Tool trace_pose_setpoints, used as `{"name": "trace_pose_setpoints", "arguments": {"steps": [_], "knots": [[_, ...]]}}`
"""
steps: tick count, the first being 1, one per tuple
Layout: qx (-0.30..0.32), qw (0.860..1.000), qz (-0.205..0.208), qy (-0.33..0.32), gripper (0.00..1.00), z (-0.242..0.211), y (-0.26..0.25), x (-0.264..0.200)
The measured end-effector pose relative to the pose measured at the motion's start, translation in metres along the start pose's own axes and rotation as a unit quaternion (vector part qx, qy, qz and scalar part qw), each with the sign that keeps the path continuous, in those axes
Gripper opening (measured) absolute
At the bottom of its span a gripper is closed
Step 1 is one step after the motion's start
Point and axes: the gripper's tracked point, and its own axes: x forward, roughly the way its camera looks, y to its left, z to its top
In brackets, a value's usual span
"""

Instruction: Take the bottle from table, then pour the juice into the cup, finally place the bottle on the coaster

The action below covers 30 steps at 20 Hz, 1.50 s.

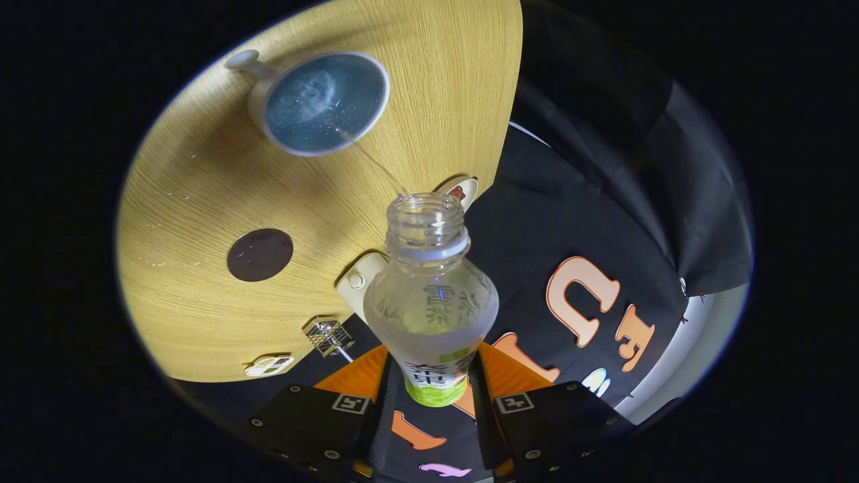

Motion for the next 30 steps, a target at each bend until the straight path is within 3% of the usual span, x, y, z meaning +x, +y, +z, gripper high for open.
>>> {"name": "trace_pose_setpoints", "arguments": {"steps": [12, 22, 30], "knots": [[0.003, 1.000, -0.002, 0.004, 0.53, -0.012, -0.012, -0.004], [0.009, 1.000, 0.007, -0.008, 0.53, 0.005, -0.004, -0.001], [0.111, 0.992, 0.051, -0.011, 0.53, 0.008, 0.038, -0.005]]}}
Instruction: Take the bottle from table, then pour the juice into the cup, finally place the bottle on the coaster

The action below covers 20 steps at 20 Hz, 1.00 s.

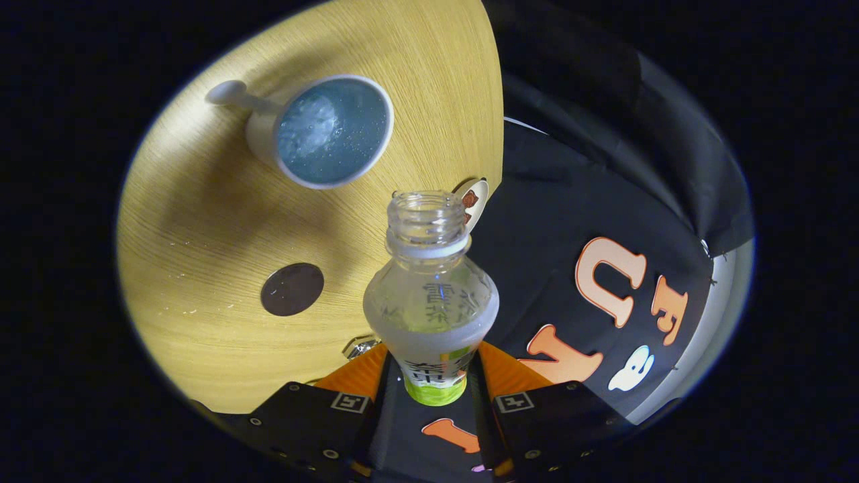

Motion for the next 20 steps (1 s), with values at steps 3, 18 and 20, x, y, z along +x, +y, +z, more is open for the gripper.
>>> {"name": "trace_pose_setpoints", "arguments": {"steps": [3, 18, 20], "knots": [[0.061, 0.998, 0.019, 0.000, 0.54, -0.005, 0.016, -0.001], [0.549, 0.828, 0.115, -0.005, 0.54, -0.036, 0.061, -0.022], [0.632, 0.763, 0.135, -0.005, 0.54, -0.039, 0.069, -0.021]]}}
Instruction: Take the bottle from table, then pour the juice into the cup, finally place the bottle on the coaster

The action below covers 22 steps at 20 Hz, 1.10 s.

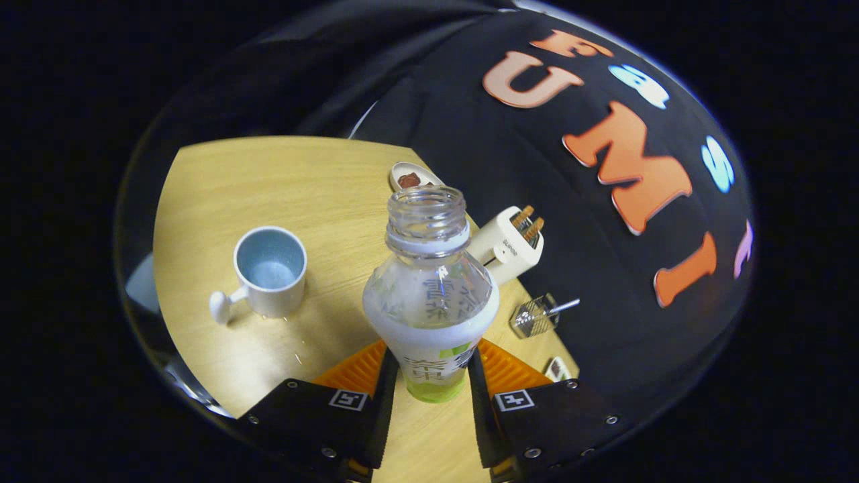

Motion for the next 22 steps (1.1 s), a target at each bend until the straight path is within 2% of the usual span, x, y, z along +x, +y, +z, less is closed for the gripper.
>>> {"name": "trace_pose_setpoints", "arguments": {"steps": [2, 4, 6, 9, 11, 17, 21, 22], "knots": [[0.098, 0.995, 0.003, 0.003, 0.54, -0.007, -0.015, 0.006], [0.182, 0.983, -0.006, 0.005, 0.55, -0.017, -0.035, 0.007], [0.255, 0.967, -0.019, 0.000, 0.54, -0.025, -0.051, 0.013], [0.345, 0.938, -0.010, -0.004, 0.54, -0.031, -0.057, 0.029], [0.364, 0.931, -0.012, -0.008, 0.54, -0.030, -0.060, 0.043], [0.364, 0.931, -0.001, -0.005, 0.54, -0.022, -0.040, 0.084], [0.350, 0.937, -0.002, 0.007, 0.54, -0.028, -0.030, 0.099], [0.344, 0.939, -0.002, 0.014, 0.57, -0.032, -0.025, 0.100]]}}
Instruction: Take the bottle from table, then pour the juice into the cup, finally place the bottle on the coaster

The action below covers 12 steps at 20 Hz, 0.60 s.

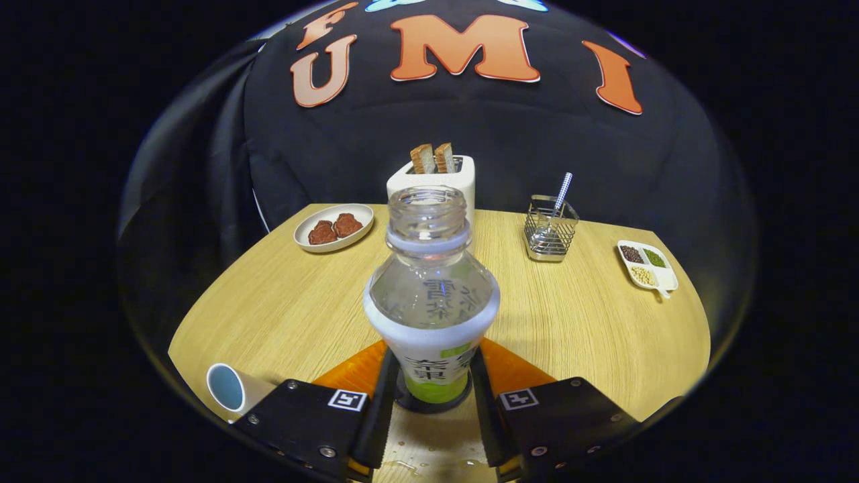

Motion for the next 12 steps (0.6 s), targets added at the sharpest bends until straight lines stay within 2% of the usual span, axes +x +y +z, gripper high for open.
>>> {"name": "trace_pose_setpoints", "arguments": {"steps": [7, 10, 12], "knots": [[-0.024, 1.000, -0.011, 0.003, 0.65, -0.008, 0.001, -0.001], [-0.020, 1.000, -0.024, 0.003, 0.91, -0.009, -0.002, -0.006], [-0.011, 0.999, -0.032, 0.008, 0.97, -0.009, -0.006, -0.015]]}}
